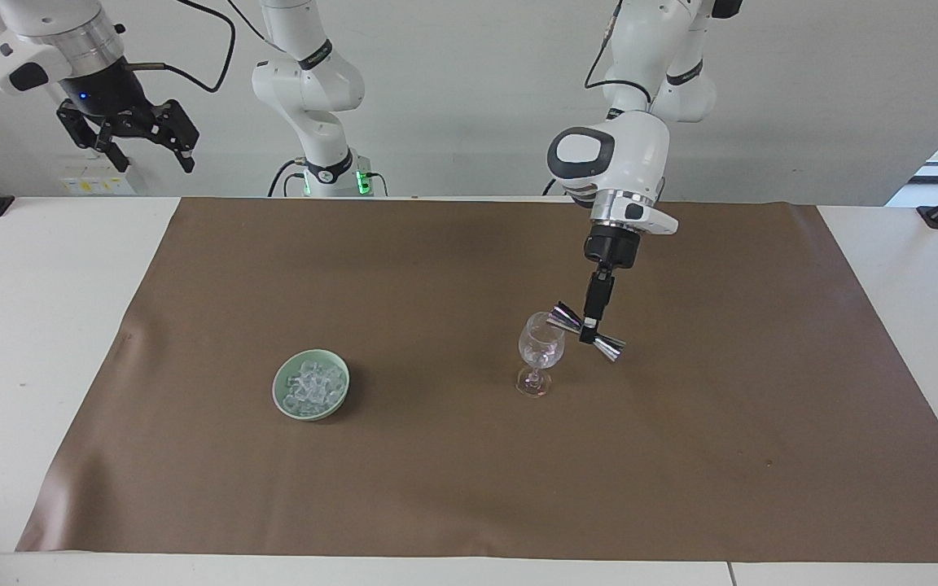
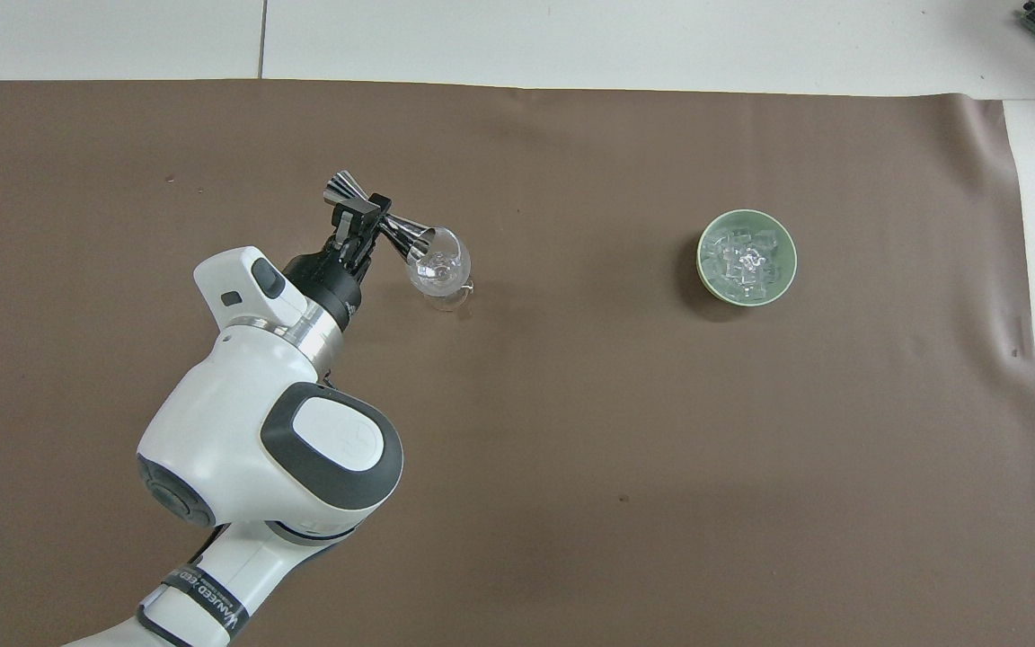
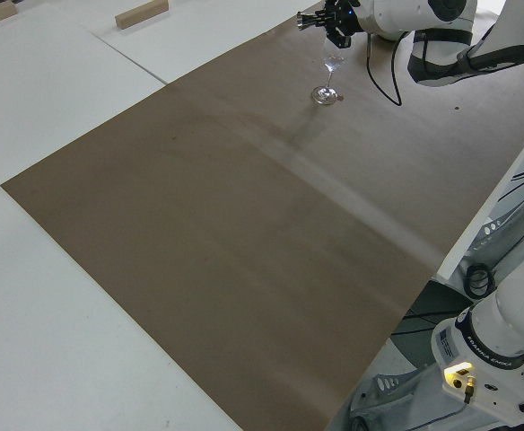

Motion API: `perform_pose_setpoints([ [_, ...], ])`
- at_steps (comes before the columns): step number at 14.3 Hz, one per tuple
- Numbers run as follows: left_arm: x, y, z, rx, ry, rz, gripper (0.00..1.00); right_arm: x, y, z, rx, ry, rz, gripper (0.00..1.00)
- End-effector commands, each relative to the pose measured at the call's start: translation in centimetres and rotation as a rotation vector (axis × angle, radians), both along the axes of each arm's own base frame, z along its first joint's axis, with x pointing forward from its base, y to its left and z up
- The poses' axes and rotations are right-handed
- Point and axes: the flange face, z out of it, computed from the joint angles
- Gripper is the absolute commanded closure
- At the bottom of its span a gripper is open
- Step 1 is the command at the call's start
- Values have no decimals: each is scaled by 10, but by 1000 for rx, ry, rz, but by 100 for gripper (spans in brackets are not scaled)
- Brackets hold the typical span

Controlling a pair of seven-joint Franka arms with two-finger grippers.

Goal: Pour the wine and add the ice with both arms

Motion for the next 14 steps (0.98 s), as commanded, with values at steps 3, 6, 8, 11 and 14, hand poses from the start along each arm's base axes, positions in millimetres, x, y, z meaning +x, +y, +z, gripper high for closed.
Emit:
perform_pose_setpoints([
  [3, 0, -6, -1, 37, -23, -11, 100, -7, 1, 0, 11, -8, -13, 0],
  [6, -1, -7, -1, 41, -23, -14, 100, -6, 2, 0, 11, -6, -11, 0],
  [8, -1, -8, -2, 41, -23, -16, 100, -7, 1, 0, 11, -8, -13, 0],
  [11, -2, -8, -1, 55, -29, -26, 100, -7, 1, 0, 11, -8, -13, 0],
  [14, -2, -8, -1, 56, -30, -26, 100, -7, 2, 0, 11, -8, -11, 0],
])
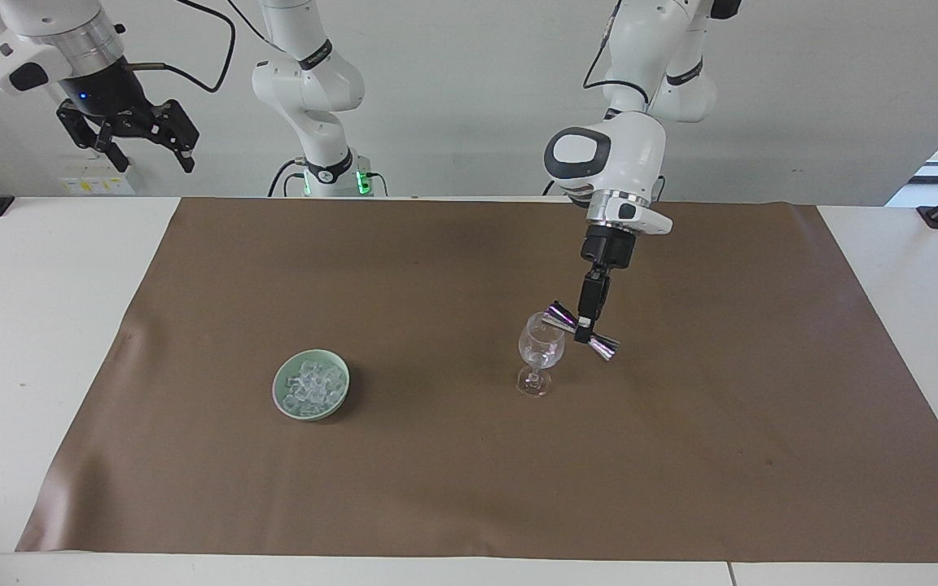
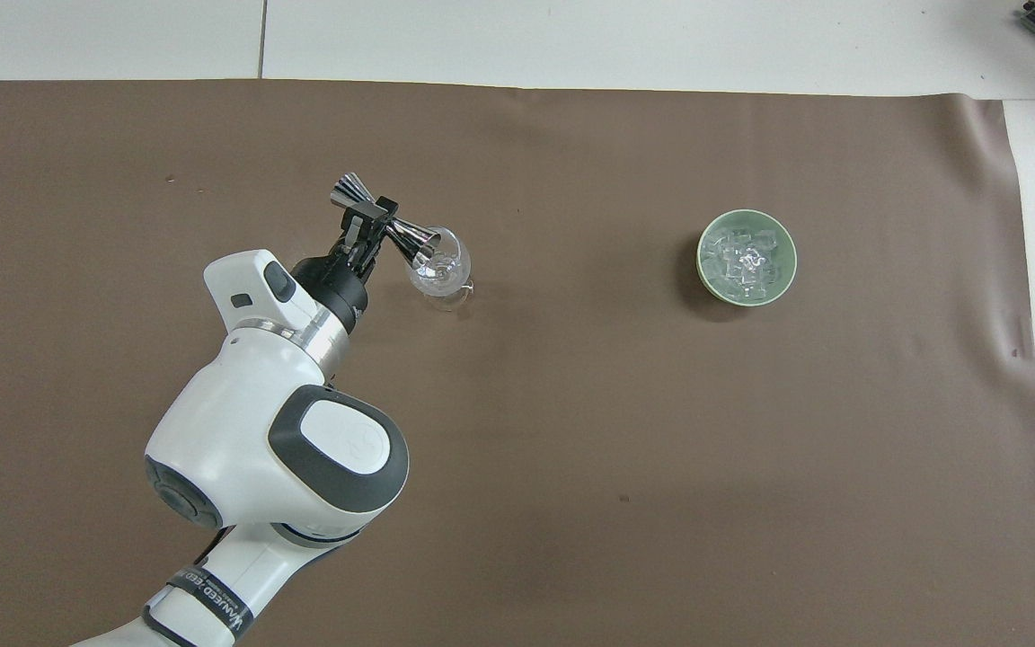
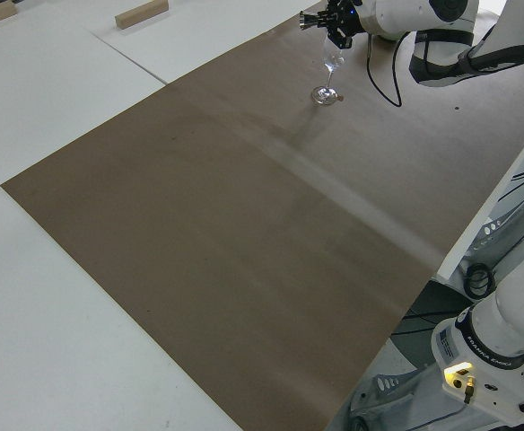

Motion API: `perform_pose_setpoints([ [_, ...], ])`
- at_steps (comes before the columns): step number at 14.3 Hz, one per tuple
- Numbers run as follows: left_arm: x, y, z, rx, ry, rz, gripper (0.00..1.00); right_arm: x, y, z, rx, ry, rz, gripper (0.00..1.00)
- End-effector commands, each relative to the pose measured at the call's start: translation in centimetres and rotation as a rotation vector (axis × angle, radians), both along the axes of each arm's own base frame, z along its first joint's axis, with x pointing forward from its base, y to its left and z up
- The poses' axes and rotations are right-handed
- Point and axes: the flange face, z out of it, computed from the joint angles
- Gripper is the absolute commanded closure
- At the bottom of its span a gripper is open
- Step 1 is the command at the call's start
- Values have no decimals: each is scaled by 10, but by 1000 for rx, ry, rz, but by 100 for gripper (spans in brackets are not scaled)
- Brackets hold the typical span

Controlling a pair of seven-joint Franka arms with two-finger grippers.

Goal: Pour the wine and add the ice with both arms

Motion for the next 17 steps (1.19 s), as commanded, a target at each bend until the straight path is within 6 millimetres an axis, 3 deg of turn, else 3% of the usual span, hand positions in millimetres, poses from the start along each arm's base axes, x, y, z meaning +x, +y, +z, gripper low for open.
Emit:
perform_pose_setpoints([
  [1, 1, -3, 1, 22, -20, 2, 100, -7, 1, 0, 11, -8, -13, 0],
  [17, 5, 3, 6, 14, -24, 7, 100, -7, 2, 0, 12, -3, -11, 0],
])
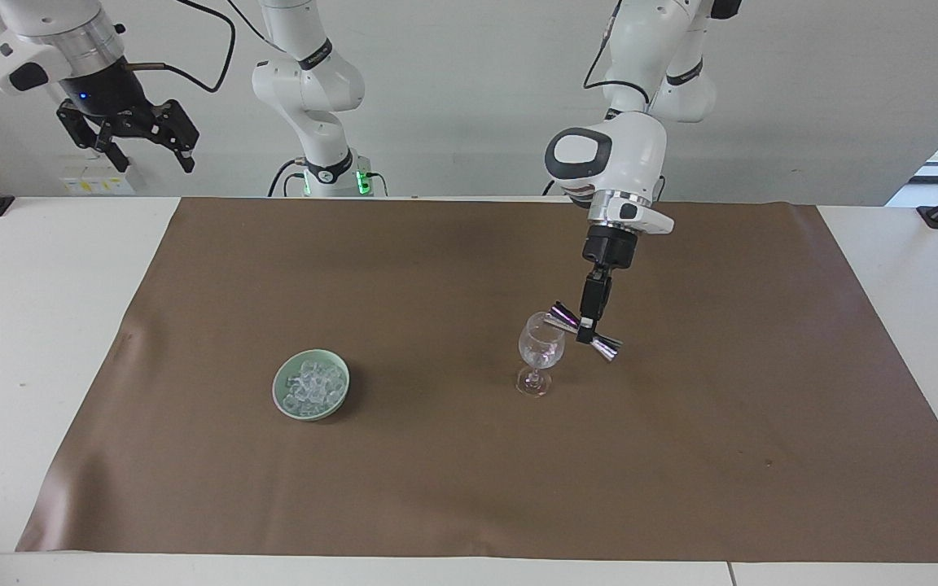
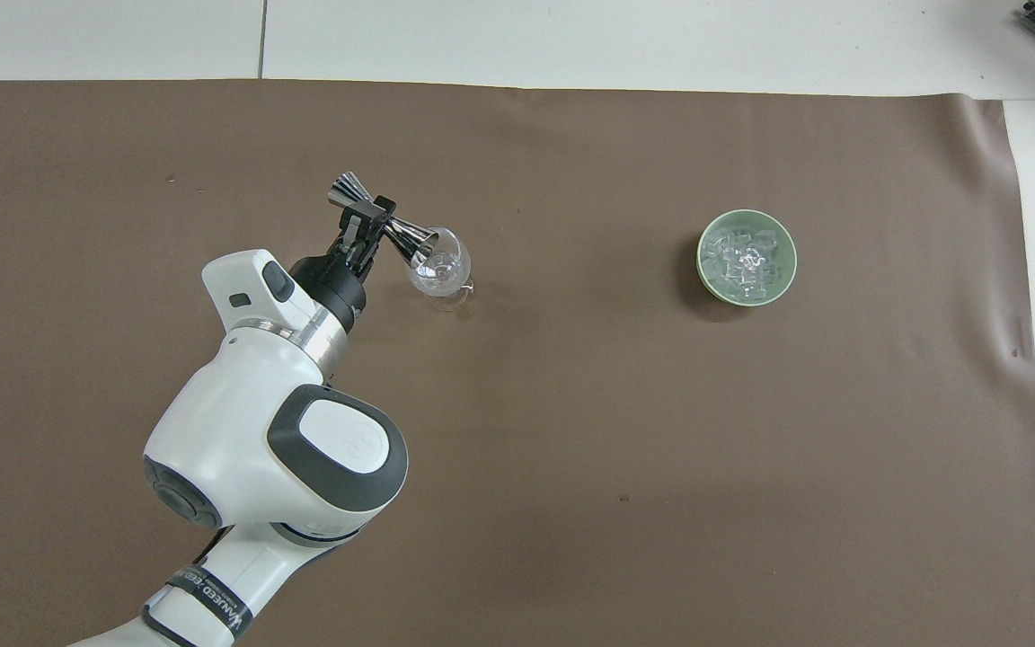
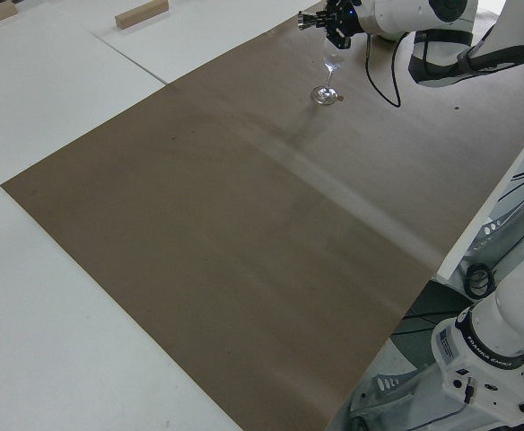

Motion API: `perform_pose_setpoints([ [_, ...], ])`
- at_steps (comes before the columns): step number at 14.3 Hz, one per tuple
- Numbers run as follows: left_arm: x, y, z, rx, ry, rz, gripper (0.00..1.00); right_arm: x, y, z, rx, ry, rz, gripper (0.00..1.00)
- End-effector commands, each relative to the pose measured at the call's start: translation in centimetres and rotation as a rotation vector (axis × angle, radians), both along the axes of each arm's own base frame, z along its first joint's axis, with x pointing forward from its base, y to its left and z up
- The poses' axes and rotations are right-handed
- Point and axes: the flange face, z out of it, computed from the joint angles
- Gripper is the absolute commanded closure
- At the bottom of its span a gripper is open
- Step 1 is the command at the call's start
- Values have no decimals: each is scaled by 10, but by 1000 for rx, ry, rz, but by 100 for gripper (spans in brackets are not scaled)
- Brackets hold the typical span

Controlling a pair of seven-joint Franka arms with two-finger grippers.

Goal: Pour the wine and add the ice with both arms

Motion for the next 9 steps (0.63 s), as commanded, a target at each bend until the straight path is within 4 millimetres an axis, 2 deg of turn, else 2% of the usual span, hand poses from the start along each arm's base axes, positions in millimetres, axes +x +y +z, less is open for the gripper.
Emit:
perform_pose_setpoints([
  [1, 3, -1, 7, 2, -19, -3, 100, -7, 1, 0, 12, -3, -13, 0],
  [9, -5, 7, 8, -147, 55, 96, 100, -7, 0, 0, 12, -6, -14, 0],
])
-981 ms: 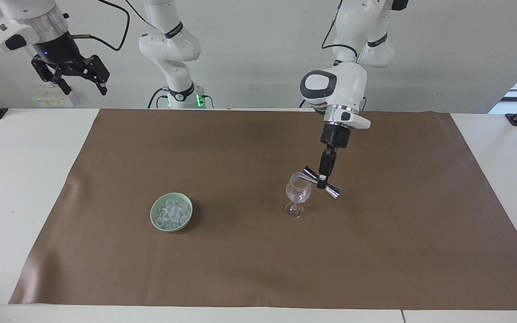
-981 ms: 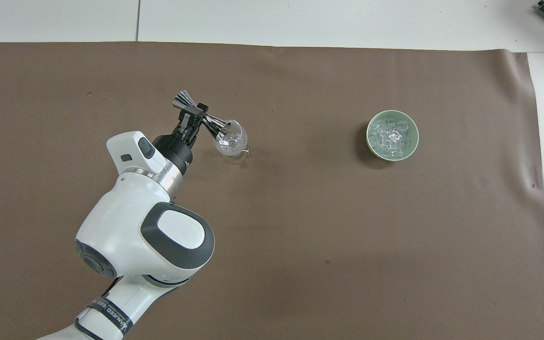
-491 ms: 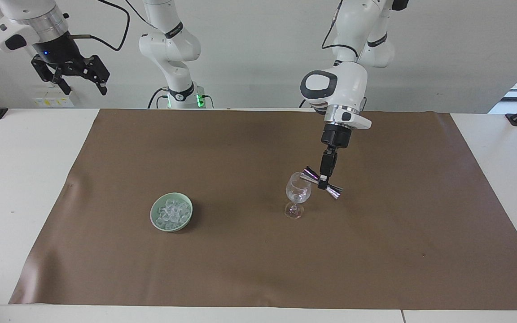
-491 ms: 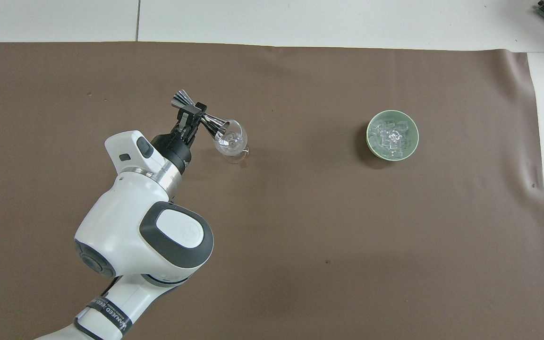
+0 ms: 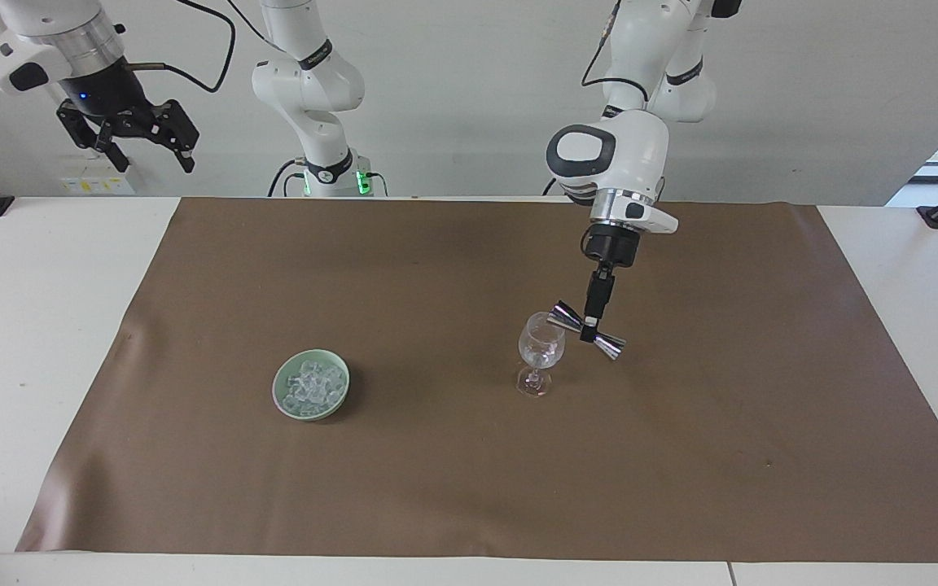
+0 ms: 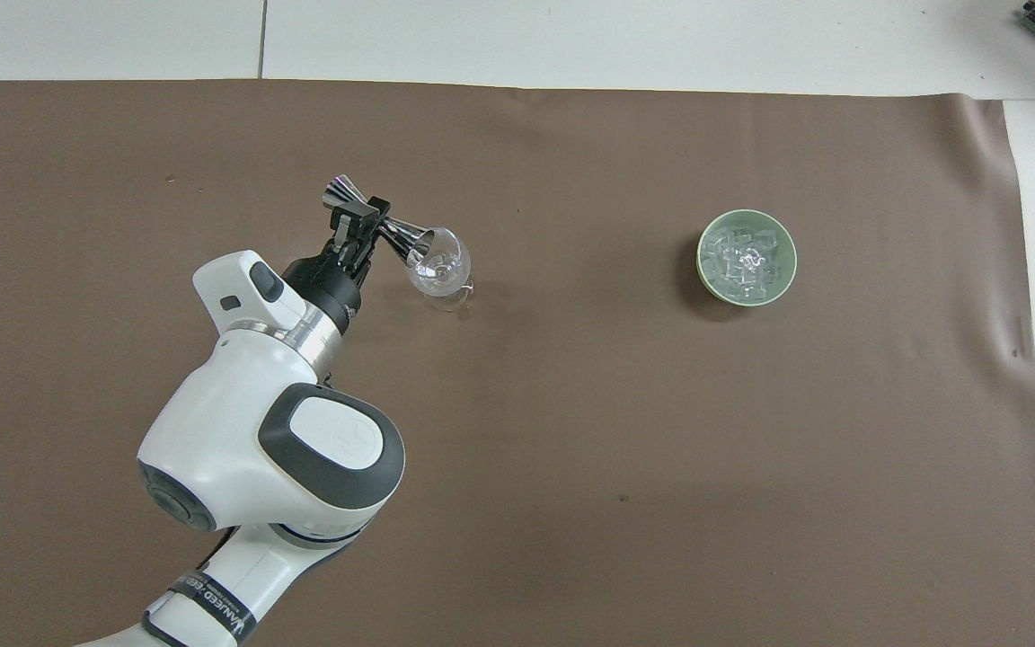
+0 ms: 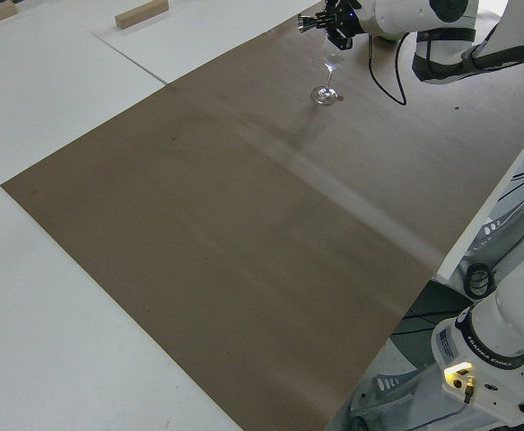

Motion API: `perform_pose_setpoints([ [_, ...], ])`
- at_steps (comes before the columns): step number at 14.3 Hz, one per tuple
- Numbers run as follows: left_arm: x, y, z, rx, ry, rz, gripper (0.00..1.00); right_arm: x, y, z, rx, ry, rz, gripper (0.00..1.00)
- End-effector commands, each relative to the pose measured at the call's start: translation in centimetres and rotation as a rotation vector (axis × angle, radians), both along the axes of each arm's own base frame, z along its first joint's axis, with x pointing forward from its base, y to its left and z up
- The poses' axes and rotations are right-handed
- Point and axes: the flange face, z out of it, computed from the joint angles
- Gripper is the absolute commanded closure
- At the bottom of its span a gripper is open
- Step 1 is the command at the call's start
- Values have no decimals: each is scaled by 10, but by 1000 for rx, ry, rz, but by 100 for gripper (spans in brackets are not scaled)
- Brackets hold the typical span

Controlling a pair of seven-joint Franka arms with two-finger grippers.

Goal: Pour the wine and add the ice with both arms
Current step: 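Tilt the silver cup upright and move it away from the glass with the left gripper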

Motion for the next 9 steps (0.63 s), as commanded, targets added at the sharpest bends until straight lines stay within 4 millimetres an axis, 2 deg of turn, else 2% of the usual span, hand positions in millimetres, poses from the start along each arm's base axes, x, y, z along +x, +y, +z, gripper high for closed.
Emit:
perform_pose_setpoints([
  [1, -2, 4, 9, -74, 18, 41, 100, -7, 1, 0, 11, -8, -13, 0],
  [3, 3, 19, 12, -89, 19, 72, 100, -7, 0, 0, 11, -8, -14, 0],
  [5, 5, 28, 20, -141, 29, 70, 100, -7, 2, 0, 11, -8, -11, 0],
  [8, 4, 36, 20, -189, 49, 101, 100, -7, 0, 0, 11, -8, -14, 0],
  [9, 7, 45, 23, -208, 51, 117, 100, -7, 0, 0, 11, -8, -14, 0],
])
